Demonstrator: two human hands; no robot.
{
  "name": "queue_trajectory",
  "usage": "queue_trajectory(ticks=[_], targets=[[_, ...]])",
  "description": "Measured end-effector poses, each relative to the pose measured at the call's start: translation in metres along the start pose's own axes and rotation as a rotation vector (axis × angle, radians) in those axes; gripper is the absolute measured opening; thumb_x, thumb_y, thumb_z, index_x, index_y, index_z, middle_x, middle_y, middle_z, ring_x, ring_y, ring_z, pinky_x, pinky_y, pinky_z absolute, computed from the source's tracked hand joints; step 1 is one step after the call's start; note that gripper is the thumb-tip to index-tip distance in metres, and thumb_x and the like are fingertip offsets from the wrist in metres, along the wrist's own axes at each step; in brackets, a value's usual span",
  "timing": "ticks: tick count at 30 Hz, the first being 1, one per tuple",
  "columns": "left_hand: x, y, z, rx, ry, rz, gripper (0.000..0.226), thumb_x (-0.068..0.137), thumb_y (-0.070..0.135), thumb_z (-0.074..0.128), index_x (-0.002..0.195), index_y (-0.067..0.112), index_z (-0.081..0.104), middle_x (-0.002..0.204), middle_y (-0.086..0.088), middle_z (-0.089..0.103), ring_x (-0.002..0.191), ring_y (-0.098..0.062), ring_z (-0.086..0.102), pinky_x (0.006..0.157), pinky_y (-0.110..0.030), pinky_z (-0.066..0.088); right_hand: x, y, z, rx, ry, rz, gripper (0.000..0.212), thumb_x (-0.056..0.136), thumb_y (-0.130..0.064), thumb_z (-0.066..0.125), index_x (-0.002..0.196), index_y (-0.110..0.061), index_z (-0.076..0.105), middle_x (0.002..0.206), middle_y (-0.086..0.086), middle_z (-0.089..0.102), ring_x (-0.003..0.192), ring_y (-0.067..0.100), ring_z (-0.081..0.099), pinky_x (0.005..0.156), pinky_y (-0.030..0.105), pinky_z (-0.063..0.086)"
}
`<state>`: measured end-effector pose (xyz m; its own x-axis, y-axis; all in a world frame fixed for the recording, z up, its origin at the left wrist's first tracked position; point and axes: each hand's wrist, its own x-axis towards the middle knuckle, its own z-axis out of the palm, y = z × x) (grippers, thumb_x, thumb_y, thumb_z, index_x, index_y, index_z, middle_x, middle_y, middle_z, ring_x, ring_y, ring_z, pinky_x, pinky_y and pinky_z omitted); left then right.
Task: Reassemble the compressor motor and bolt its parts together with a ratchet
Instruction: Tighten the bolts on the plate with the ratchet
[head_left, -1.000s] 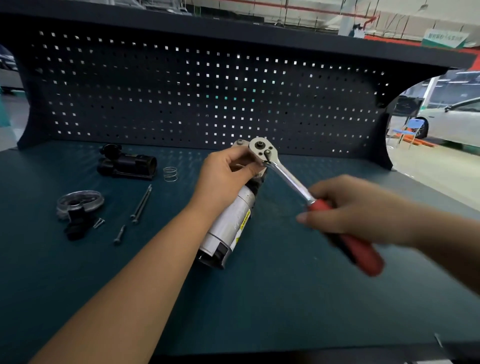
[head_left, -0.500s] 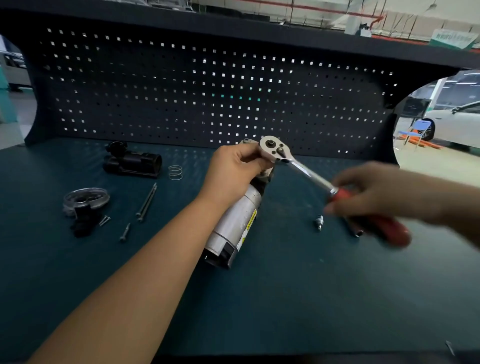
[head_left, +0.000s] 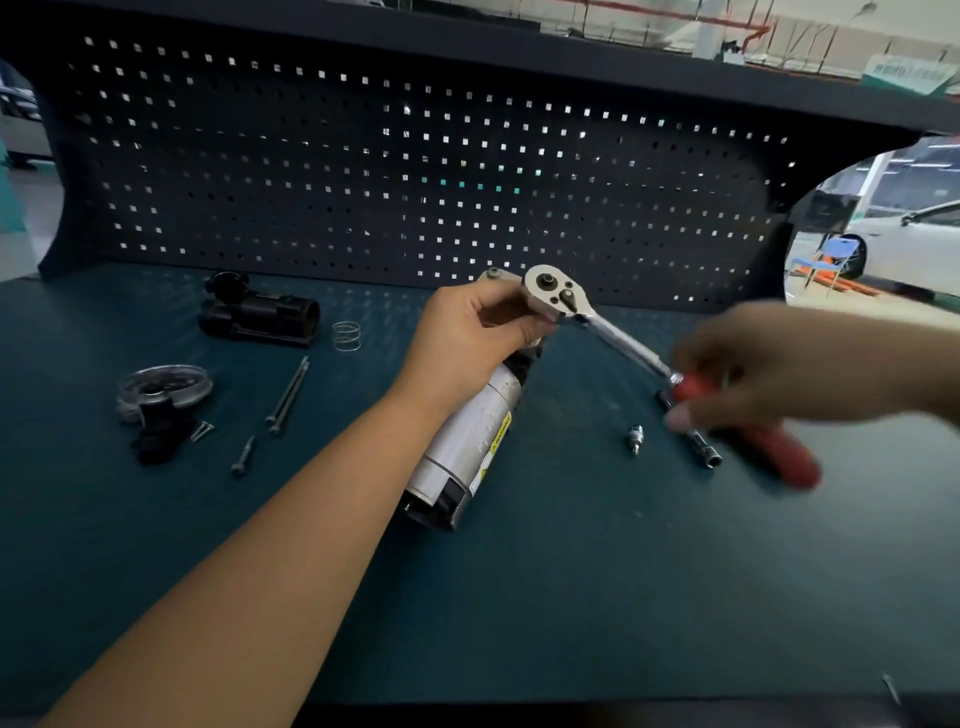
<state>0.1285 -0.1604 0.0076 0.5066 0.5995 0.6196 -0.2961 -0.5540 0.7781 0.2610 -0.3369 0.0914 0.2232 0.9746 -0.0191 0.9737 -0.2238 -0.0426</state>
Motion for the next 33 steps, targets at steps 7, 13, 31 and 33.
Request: queue_trajectory(ticks=[7, 13, 31, 33], targets=[[-0.002, 0.004, 0.011, -0.027, 0.051, 0.008, 0.018, 0.078, -0.011, 0.066, 0.089, 0.003, 0.070, 0.077, -0.005, 0.068, 0.067, -0.007, 0.063, 0.066, -0.014, 0.052, -0.013, -0.066, 0.066, 0.947, 0.025, 0.042, 0.035, 0.078, -0.036, 0.069, 0.077, -0.007, 0.050, 0.070, 0.018, 0.056, 0.071, 0.047, 0.066, 0.055, 0.049, 0.054], [-0.003, 0.007, 0.012, -0.043, 0.010, -0.018, 0.019, 0.082, -0.009, 0.062, 0.093, 0.003, 0.071, 0.083, -0.012, 0.069, 0.071, -0.010, 0.061, 0.070, -0.017, 0.052, -0.010, -0.031, 0.031, 0.571, -0.178, 0.073, 0.030, 0.071, -0.034, 0.076, 0.074, -0.010, 0.058, 0.068, 0.016, 0.068, 0.058, 0.026, 0.067, 0.044, 0.025, 0.050], [-0.001, 0.003, 0.006, 0.059, 0.057, 0.032, 0.008, 0.083, 0.005, 0.069, 0.087, 0.011, 0.068, 0.082, -0.006, 0.068, 0.070, -0.009, 0.061, 0.063, -0.011, 0.049, 0.034, 0.019, -0.016, -0.431, 0.183, -0.008, 0.025, 0.090, -0.047, 0.052, 0.096, -0.026, 0.062, 0.072, -0.010, 0.064, 0.073, 0.015, 0.059, 0.072, 0.029, 0.046], [-0.002, 0.003, 0.004, 0.064, 0.057, 0.032, 0.011, 0.081, 0.005, 0.071, 0.092, 0.006, 0.070, 0.086, -0.008, 0.070, 0.072, -0.011, 0.063, 0.066, -0.013, 0.050, 0.018, 0.004, -0.003, -0.334, 0.130, -0.031, 0.034, 0.084, -0.055, 0.051, 0.072, -0.023, 0.051, 0.046, -0.007, 0.053, 0.052, 0.005, 0.050, 0.059, 0.027, 0.042]])
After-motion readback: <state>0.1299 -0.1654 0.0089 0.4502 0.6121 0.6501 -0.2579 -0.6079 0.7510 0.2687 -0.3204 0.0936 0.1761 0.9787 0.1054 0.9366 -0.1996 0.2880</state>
